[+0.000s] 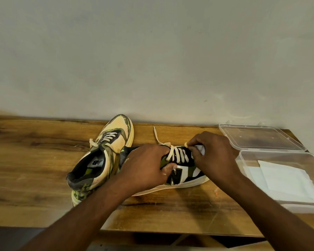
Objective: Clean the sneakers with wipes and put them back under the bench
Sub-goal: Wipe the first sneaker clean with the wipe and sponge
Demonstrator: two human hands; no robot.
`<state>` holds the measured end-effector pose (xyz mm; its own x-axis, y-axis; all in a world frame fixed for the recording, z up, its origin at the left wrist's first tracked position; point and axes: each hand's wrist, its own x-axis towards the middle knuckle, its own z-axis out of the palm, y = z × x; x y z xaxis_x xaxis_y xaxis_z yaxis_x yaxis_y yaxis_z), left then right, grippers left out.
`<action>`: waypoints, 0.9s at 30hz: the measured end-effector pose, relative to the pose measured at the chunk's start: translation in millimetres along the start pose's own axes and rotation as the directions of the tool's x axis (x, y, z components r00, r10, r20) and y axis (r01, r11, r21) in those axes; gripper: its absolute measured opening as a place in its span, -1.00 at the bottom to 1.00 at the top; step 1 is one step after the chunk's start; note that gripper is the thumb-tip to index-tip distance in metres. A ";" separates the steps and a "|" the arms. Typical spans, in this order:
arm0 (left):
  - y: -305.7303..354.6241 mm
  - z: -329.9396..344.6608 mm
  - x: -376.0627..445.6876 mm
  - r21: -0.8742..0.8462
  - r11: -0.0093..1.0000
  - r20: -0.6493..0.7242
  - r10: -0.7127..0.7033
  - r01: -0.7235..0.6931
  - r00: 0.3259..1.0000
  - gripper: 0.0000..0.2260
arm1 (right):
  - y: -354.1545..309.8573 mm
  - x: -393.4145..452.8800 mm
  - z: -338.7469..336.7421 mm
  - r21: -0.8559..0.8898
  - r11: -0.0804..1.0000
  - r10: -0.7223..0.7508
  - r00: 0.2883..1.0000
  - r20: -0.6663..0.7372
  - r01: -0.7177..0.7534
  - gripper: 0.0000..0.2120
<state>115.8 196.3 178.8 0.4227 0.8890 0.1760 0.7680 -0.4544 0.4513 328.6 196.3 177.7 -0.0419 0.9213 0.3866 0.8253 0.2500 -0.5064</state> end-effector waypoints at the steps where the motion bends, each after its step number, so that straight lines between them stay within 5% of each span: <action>1: 0.1 -0.1 0.1 0.004 1.000 0.000 0.001 -0.001 1.000 -0.80 | -3.9 -1.7 1.0 0.039 0.999 -0.005 1.000 0.020 0.004 -0.87; 5: -1.9 0.6 0.2 0.015 1.000 0.004 0.003 -0.003 1.000 -0.78 | -0.9 4.7 -5.4 0.123 0.992 0.003 0.997 0.080 -0.013 -0.87; 9: -4.0 1.0 -0.1 0.004 1.000 0.015 0.003 -0.004 1.000 -0.80 | 12.1 6.1 -11.4 -0.030 1.000 -0.005 1.000 0.031 0.006 -0.87; 13: -8.5 1.7 1.3 0.008 1.000 0.028 0.003 -0.003 1.000 -0.80 | 7.2 6.2 -25.7 0.094 0.996 0.001 0.992 0.129 -0.013 -0.86; 19: -10.9 4.1 0.8 -0.016 1.000 0.001 0.004 -0.004 1.000 -0.82 | 31.7 6.8 -57.0 0.132 0.981 0.150 0.986 -0.073 -0.139 -0.80; 27: -9.8 3.0 2.7 -0.010 1.000 0.005 -0.001 0.001 1.000 -0.78 | 36.0 -16.5 -44.2 -0.083 0.996 0.034 0.978 0.208 -0.017 -0.63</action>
<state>110.9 202.9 172.3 0.4246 0.8891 0.1711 0.7635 -0.4531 0.4602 383.8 177.0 187.2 -0.1298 0.9710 0.2005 0.8698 0.2086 -0.4471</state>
